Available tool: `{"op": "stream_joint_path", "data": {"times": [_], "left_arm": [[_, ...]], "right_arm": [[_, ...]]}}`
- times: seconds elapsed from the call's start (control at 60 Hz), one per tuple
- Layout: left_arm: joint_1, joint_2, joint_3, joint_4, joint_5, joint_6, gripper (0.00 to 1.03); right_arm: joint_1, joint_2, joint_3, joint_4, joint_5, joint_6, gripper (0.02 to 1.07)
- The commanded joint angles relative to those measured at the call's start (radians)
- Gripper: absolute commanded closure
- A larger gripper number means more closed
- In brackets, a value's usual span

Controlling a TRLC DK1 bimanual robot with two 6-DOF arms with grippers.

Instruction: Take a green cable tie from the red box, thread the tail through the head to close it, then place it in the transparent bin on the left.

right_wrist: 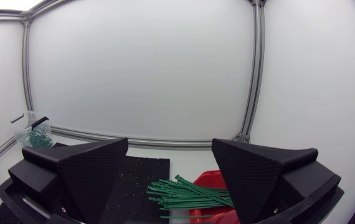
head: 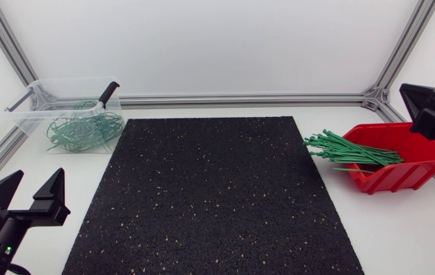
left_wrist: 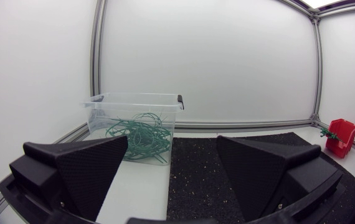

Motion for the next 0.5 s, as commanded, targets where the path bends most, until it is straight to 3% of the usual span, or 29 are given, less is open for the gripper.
{"op": "stream_joint_path", "data": {"times": [0.0,0.283,0.483], "left_arm": [[0.007,-0.006,-0.039,-0.013,-0.008,-0.003,0.04],[0.007,-0.006,-0.039,-0.011,-0.008,-0.003,0.04],[0.007,-0.006,-0.039,-0.013,-0.008,-0.002,0.04]], "right_arm": [[0.0,0.115,0.117,-0.074,-0.012,0.025,0.09],[-0.076,0.427,0.386,-0.307,-0.075,-0.013,0.1],[-0.17,0.612,0.508,-0.45,-0.233,-0.157,0.11]]}}
